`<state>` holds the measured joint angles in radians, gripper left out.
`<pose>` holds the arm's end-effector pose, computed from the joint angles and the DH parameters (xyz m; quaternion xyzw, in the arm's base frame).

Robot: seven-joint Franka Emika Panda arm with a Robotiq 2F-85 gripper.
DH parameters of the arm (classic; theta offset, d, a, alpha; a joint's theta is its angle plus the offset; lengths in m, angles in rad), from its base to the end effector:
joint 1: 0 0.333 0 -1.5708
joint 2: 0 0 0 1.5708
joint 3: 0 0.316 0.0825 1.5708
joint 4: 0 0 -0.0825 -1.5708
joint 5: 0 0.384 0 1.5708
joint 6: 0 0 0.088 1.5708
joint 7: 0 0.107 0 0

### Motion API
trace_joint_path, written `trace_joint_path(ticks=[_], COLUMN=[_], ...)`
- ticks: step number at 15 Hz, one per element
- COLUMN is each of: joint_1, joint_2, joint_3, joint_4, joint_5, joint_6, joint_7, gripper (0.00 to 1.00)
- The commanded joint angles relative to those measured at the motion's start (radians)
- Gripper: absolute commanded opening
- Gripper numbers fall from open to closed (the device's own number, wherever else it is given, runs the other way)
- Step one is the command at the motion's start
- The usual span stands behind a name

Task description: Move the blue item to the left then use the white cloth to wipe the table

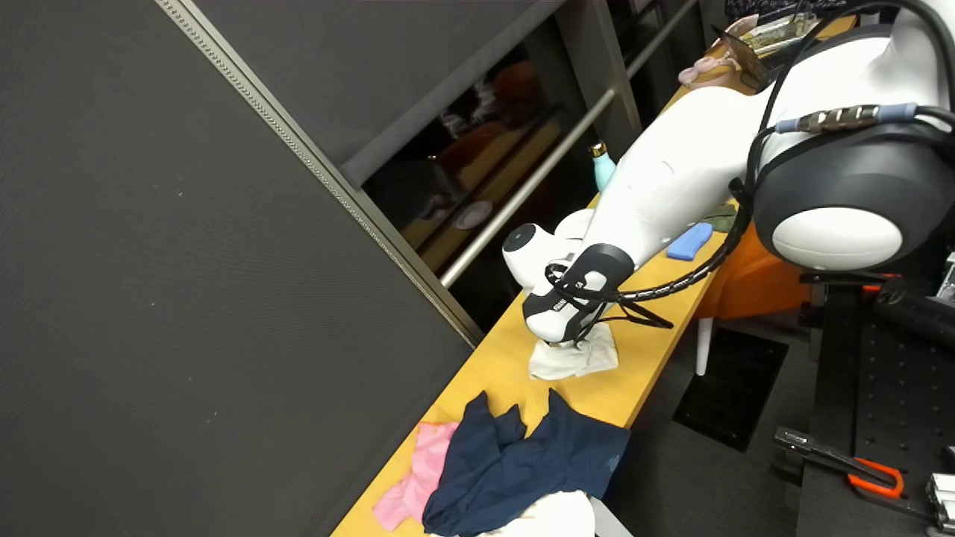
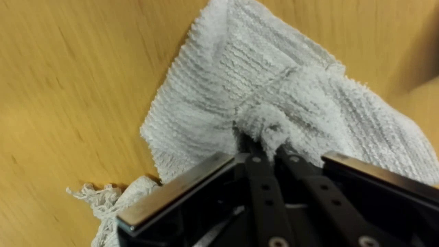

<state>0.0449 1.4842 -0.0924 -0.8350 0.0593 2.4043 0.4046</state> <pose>0.7571 -0.0043 -0.0201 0.9782 -0.2013 0.0481 0.0150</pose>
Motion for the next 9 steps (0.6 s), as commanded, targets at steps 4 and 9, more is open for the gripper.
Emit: trace_joint_path(ticks=[4, 9], joint_1=[-0.013, -0.018], joint_2=[0.000, 0.000], joint_3=[0.001, -0.042], joint_4=[-0.011, -0.003], joint_5=[-0.004, -0.012], joint_6=[0.104, 0.100], joint_7=[-0.015, 0.025], gripper=[0.02, 0.02])
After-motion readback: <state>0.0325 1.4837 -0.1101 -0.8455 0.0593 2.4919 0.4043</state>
